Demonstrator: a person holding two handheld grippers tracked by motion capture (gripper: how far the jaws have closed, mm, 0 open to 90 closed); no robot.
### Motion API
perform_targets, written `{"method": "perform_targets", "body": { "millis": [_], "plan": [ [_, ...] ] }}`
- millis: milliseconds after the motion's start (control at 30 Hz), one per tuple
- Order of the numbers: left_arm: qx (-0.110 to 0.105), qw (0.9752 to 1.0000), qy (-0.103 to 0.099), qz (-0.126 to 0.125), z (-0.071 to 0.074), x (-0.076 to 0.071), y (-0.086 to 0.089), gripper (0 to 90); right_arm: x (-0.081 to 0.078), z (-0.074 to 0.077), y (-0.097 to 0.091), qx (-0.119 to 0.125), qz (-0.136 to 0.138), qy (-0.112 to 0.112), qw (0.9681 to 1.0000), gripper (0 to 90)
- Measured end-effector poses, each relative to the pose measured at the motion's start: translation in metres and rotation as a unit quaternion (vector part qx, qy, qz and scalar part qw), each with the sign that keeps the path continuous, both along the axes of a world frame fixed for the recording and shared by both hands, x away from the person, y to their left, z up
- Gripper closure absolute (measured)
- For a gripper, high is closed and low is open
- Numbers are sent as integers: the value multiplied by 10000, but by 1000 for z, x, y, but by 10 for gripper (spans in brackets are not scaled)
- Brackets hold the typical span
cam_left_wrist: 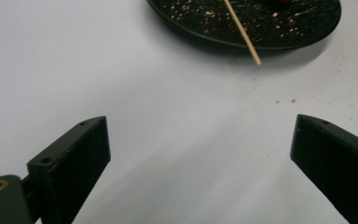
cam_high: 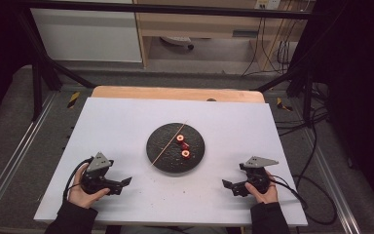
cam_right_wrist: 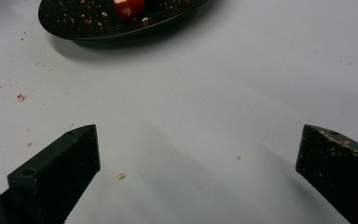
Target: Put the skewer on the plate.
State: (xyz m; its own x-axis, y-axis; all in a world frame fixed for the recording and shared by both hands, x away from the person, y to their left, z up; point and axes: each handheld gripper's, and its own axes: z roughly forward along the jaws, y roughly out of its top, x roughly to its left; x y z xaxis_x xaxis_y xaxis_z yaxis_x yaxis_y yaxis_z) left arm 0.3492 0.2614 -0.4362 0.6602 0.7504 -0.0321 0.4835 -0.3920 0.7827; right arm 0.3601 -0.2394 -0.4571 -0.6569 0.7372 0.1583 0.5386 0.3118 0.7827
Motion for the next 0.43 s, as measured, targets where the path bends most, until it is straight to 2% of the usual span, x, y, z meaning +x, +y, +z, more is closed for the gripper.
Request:
{"method": "perform_targets", "body": {
  "millis": [67,233,433],
  "plan": [
    [-71,10000,0,48,-5,-2,6,38,0,0,0,-37,12,5,10000,7],
    [-58,9999,59,92,-14,-3,13,38,0,-1,1,-41,29,50,10000,7],
    [-59,9999,57,76,-14,-3,14,38,-1,-1,1,-53,50,44,10000,7]
  ]
}}
